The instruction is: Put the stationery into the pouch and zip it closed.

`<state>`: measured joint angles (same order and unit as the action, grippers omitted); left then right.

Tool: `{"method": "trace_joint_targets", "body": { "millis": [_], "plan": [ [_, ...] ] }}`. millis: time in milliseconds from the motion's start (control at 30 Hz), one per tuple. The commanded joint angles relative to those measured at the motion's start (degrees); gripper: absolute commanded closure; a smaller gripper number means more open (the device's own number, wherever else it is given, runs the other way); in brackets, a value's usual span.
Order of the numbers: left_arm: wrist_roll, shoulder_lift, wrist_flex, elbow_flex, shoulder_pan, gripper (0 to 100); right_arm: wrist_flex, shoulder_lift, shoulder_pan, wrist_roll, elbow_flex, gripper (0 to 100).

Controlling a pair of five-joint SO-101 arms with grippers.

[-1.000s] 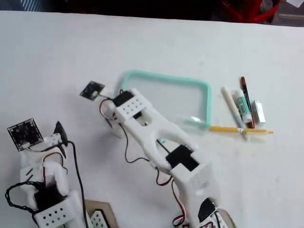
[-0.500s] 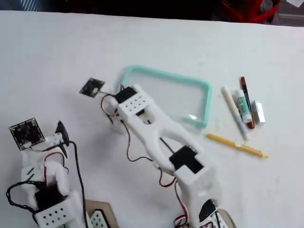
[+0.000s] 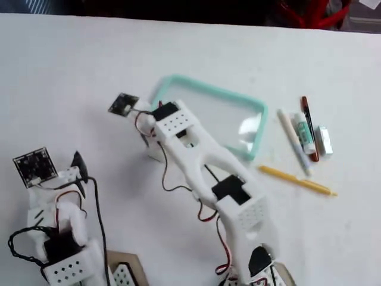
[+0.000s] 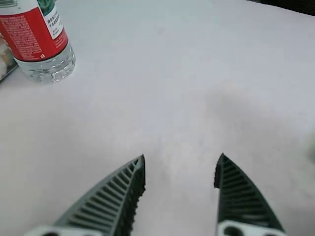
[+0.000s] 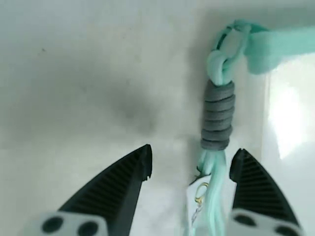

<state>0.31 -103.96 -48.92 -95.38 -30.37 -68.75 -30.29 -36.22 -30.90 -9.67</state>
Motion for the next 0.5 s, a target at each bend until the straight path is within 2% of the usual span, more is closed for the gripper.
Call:
{"method": "trace_joint_targets", "body": {
  "millis": [0,467],
  "plan": [
    [0.4,-0.6,0.0,0.6,0.7,77,1.8,-1.4,0.0,-0.7,-4.0,73.7],
    [0.4,-0.6,-0.1,0.6,0.7,77,1.3,-13.1,-1.7,-0.7,-20.2,73.7]
  ]
}}
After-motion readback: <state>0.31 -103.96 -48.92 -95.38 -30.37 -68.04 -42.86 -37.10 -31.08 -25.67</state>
